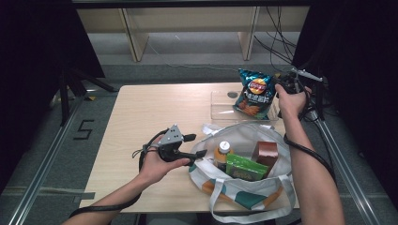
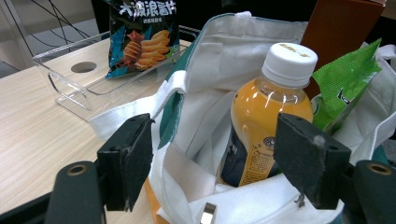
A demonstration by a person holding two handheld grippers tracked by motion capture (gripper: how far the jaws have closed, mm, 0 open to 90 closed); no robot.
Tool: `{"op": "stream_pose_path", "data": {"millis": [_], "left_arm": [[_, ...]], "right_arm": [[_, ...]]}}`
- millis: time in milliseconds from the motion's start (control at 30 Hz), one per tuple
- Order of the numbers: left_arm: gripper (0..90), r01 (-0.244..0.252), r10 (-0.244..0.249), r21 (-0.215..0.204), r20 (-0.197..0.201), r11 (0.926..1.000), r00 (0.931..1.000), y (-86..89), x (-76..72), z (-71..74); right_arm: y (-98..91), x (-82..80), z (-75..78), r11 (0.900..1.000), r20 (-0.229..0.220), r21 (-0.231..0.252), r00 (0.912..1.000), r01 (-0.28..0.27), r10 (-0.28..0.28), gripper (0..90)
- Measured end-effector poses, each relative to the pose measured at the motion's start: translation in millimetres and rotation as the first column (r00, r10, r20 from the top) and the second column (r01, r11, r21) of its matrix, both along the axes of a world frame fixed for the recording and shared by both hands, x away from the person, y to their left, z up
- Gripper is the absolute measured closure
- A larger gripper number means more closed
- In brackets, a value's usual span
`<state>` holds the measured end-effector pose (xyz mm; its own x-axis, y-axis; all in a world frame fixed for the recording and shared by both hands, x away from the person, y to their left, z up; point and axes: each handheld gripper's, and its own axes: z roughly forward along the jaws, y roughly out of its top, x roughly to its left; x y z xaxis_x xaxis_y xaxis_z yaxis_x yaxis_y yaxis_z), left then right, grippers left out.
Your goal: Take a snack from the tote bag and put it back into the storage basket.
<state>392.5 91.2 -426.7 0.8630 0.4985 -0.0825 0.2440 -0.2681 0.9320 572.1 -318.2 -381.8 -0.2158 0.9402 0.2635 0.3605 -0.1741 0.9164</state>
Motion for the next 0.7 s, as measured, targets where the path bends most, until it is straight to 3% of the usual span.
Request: {"op": "stream_pose_path", "data": {"millis": [100, 200, 267, 367, 500, 600, 700], "left_arm": [[27.8, -0.004, 0.004, 0.007, 0.004, 1.0, 1.0, -0.3, -0.3, -0.2], [27.8, -0.003, 0.003, 0.005, 0.003, 1.0, 1.0, -0.7, -0.4, -0.2], [27.9, -0.003, 0.003, 0.005, 0.004, 1.0, 1.0, -0.6, -0.3, -0.3], [27.8, -0.003, 0.003, 0.007, 0.003, 1.0, 1.0, -0.4, -0.3, -0.7], [27.9, -0.004, 0.004, 0.007, 0.004, 1.0, 1.0, -0.2, -0.5, -0.2], [27.8, -0.002, 0.002, 0.003, 0.004, 1.0, 1.0, -0.1, -0.5, -0.2], [27.8, -0.005, 0.005, 0.006, 0.004, 1.0, 1.0, -0.2, -0.8, 0.0]], "right_arm": [[0.9, -1.0, 0.4, 0.9999, -0.001, -0.001, 0.9999, 0.016, -0.016, 81.1], [-0.6, -0.7, 1.9, 0.9983, -0.011, -0.058, 0.9999, 0.009, -0.01, 76.6], [1.3, -1.4, 2.5, 0.999, -0.017, -0.042, 0.9998, 0.012, -0.012, 72.0], [2.0, -2.3, 3.7, 0.9982, -0.035, -0.058, 0.9992, 0.015, -0.018, 63.0], [1.2, -2.0, 3.8, 0.9973, -0.005, -0.07, 0.9997, 0.024, -0.024, 48.7], [3.7, -5.1, 8.5, 0.9973, -0.022, -0.066, 0.9992, 0.033, -0.034, 41.1], [4.6, -7.8, 9.8, 0.9967, 0.001, -0.077, 0.9997, 0.024, -0.024, 36.1]]}}
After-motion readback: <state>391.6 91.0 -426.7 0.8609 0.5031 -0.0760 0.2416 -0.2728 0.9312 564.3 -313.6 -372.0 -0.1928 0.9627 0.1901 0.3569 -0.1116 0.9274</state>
